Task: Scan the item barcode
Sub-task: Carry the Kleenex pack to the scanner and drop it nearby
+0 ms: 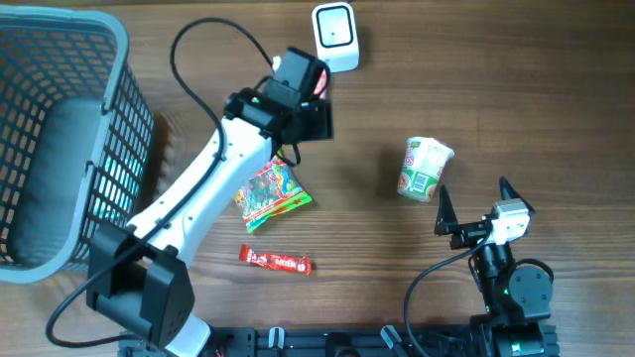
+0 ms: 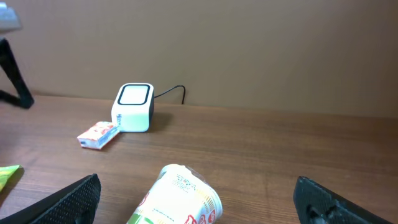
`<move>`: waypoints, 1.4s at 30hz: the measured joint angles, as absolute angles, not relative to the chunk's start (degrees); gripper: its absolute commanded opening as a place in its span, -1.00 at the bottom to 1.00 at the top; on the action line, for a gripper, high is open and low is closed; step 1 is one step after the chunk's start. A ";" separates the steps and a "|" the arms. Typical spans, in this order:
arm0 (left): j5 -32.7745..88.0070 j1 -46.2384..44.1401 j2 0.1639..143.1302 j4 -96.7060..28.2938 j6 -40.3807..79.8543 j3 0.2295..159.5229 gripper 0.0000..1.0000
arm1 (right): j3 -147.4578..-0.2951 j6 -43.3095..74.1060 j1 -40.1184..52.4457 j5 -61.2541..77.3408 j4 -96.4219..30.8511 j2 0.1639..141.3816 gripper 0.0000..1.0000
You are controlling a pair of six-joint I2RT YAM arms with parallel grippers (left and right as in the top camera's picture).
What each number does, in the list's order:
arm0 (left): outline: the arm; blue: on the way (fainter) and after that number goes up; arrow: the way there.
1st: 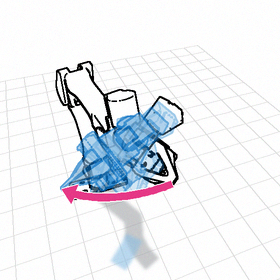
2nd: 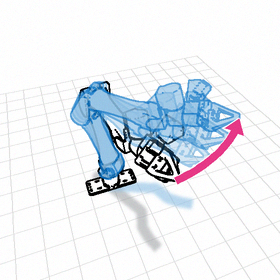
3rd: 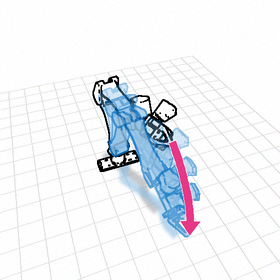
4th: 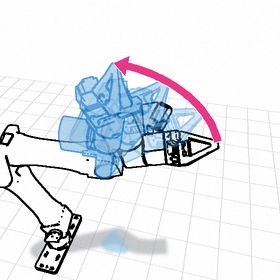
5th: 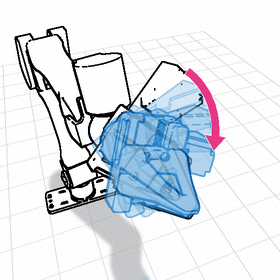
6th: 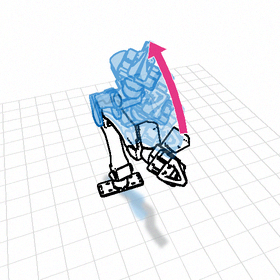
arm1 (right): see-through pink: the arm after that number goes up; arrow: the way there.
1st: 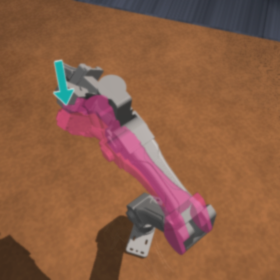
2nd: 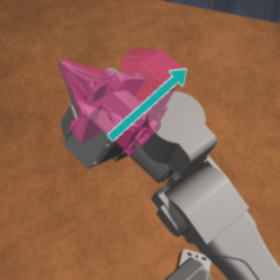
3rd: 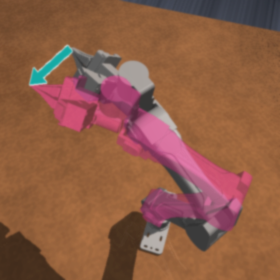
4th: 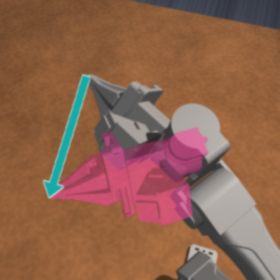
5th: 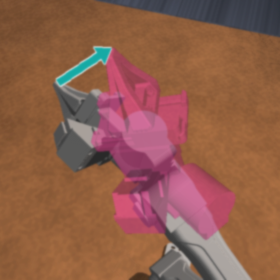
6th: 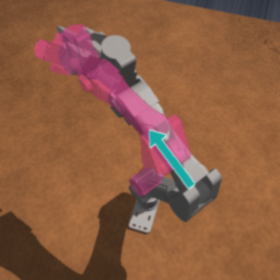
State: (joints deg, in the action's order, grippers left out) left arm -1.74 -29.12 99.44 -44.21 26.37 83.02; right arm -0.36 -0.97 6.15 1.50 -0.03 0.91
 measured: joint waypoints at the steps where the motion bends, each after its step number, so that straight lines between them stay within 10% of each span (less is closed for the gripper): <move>1: -1.83 -28.71 99.44 -41.82 25.67 83.00 0.01 | -0.36 -0.97 6.15 1.50 -0.03 0.91 1.00; 7: -1.54 -26.17 101.30 -30.68 18.85 83.68 0.68 | -0.36 -0.97 6.15 1.50 -0.03 0.91 0.99; 15: -1.56 -23.35 114.98 -11.20 16.34 84.31 0.86 | -0.36 -0.97 6.15 1.50 -0.03 0.89 0.99; 22: -1.61 -23.44 124.79 -1.69 16.16 84.40 0.87 | -0.36 -0.97 6.15 1.50 -0.03 0.91 0.99; 31: -2.46 -23.51 128.90 -3.49 15.70 84.79 0.08 | -0.36 -0.97 6.15 1.50 -0.03 0.91 0.99; 42: -2.85 -26.37 123.31 -28.95 15.55 85.60 0.17 | -0.36 -0.97 6.15 1.50 -0.01 0.91 1.00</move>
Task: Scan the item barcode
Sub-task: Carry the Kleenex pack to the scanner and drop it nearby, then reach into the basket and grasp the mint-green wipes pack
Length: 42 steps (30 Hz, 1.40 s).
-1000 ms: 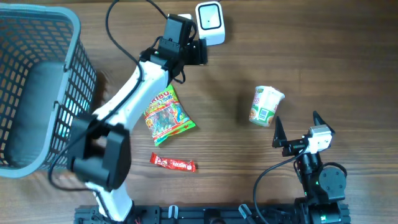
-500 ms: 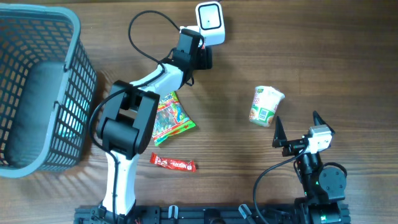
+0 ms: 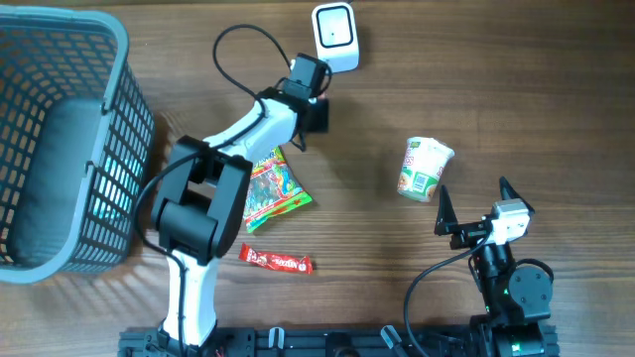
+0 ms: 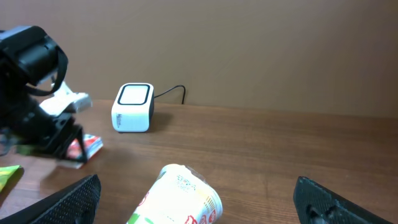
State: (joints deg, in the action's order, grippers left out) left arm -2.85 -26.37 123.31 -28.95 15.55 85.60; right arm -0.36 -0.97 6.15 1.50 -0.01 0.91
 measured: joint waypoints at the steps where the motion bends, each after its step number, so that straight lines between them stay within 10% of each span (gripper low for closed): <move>1: -2.85 -27.44 121.99 -33.52 15.55 85.23 0.23 | -0.36 -0.97 6.15 1.50 -0.01 0.89 0.99; 5: -2.63 -32.58 118.30 -45.17 15.70 85.14 1.00 | -0.36 -0.97 6.15 1.50 -0.03 0.91 0.99; 17: 3.53 -28.80 95.85 -56.55 17.56 88.58 1.00 | -0.36 -0.97 6.15 1.50 -0.03 0.89 1.00; 25: -4.49 -1.52 69.28 -57.98 20.69 91.05 1.00 | -0.36 -0.97 6.15 1.48 -0.03 0.89 0.99; 32: -5.96 24.43 71.16 -62.37 20.95 90.78 1.00 | -0.36 -0.97 6.15 1.50 -0.01 0.89 0.99; 42: -5.13 32.80 89.30 -63.05 20.93 80.77 1.00 | -0.36 -0.97 6.15 1.50 -0.03 0.89 1.00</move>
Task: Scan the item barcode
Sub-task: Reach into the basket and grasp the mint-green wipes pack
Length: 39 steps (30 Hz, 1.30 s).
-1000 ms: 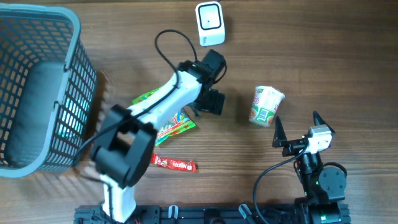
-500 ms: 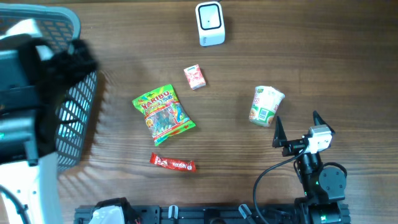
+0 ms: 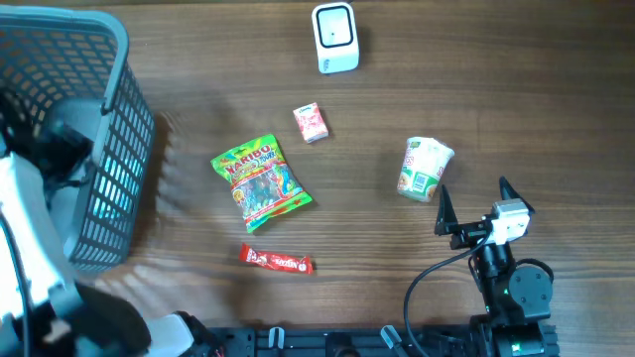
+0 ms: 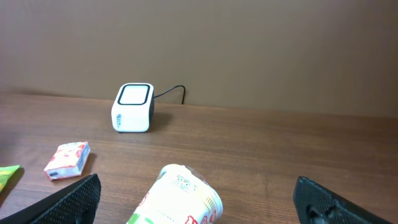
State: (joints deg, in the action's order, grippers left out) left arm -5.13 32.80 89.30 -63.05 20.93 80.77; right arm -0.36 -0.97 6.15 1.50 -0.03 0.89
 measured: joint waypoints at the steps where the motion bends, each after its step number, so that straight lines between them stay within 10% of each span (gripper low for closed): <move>1: -4.62 32.86 91.15 -62.92 20.93 80.01 1.00 | -0.36 -0.97 6.15 1.50 -0.03 0.89 0.99; 19: 1.72 33.41 97.49 -43.59 21.85 62.35 0.99 | -0.36 -0.97 6.15 1.50 -0.03 0.89 0.99; 24: 4.89 33.65 97.10 -40.47 22.61 60.42 0.53 | -0.36 -0.97 6.15 1.50 -0.03 0.89 1.00; 28: 6.09 33.58 96.64 -40.51 22.55 60.45 -0.69 | -0.36 -0.97 6.15 1.50 -0.03 0.91 0.99; 39: 5.74 36.45 85.58 -43.72 21.76 70.46 -0.88 | -0.36 -0.97 6.15 1.50 -0.03 0.91 0.99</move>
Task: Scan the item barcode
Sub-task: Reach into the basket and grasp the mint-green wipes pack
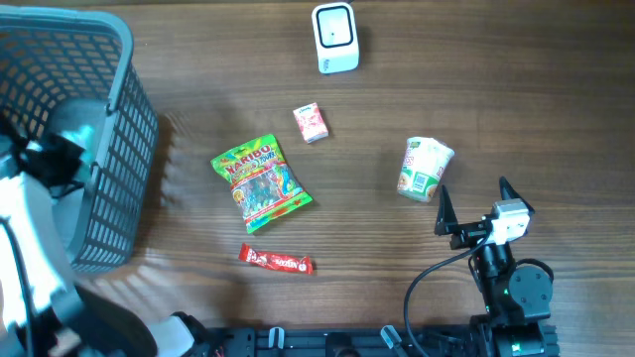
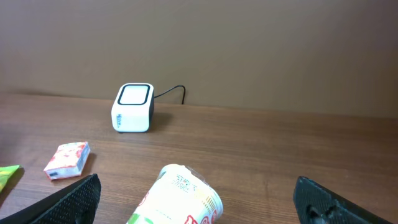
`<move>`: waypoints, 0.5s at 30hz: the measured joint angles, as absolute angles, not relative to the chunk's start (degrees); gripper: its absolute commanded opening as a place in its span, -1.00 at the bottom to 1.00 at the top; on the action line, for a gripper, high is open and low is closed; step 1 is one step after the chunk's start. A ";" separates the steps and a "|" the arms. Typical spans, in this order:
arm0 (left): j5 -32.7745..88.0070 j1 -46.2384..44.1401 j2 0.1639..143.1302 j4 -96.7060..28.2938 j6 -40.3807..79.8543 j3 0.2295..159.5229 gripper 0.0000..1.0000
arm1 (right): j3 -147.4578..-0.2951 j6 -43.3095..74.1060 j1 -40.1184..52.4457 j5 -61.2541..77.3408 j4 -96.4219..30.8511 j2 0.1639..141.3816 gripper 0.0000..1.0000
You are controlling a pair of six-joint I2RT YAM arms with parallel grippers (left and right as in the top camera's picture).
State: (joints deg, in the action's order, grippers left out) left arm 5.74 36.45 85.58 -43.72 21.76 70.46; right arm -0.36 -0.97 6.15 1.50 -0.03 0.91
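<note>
The white barcode scanner (image 1: 334, 38) (image 2: 133, 107) stands at the back of the table, window facing up. A small pink packet (image 1: 311, 123) (image 2: 67, 159) lies flat a little in front of it, with nothing touching it. A noodle cup (image 1: 425, 169) (image 2: 180, 199) lies on its side just ahead of my right gripper (image 1: 471, 190) (image 2: 199, 208), which is open and empty. Of my left arm (image 1: 25, 238) only a white link and a black joint show at the far left, by the basket. Its fingers are out of view.
A grey mesh basket (image 1: 124, 69) fills the back left corner. A green Haribo bag (image 1: 260, 184) lies mid-table, and a red candy bar (image 1: 276, 262) lies nearer the front edge. The scanner's black cable (image 2: 174, 92) runs off behind it.
The left arm remains at the far left by the basket, shifted only slightly. The packet, cup, bag, bar and right gripper have not moved.
My left gripper first hovered over the pink packet, which lay close beside the scanner. Then it was down at the packet, slightly further from the scanner. Later the arm was at the left edge and the packet lay alone on the table, where it still lies.
</note>
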 measured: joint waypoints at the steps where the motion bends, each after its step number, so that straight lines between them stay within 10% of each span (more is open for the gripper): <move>1: 5.93 36.56 83.48 -43.75 21.76 71.79 -0.92 | -0.36 -0.97 6.15 1.50 -0.03 0.89 0.99; 15: 30.87 29.06 54.54 -51.57 24.10 76.49 -0.92 | -0.36 -0.97 6.15 1.50 -0.03 0.91 1.00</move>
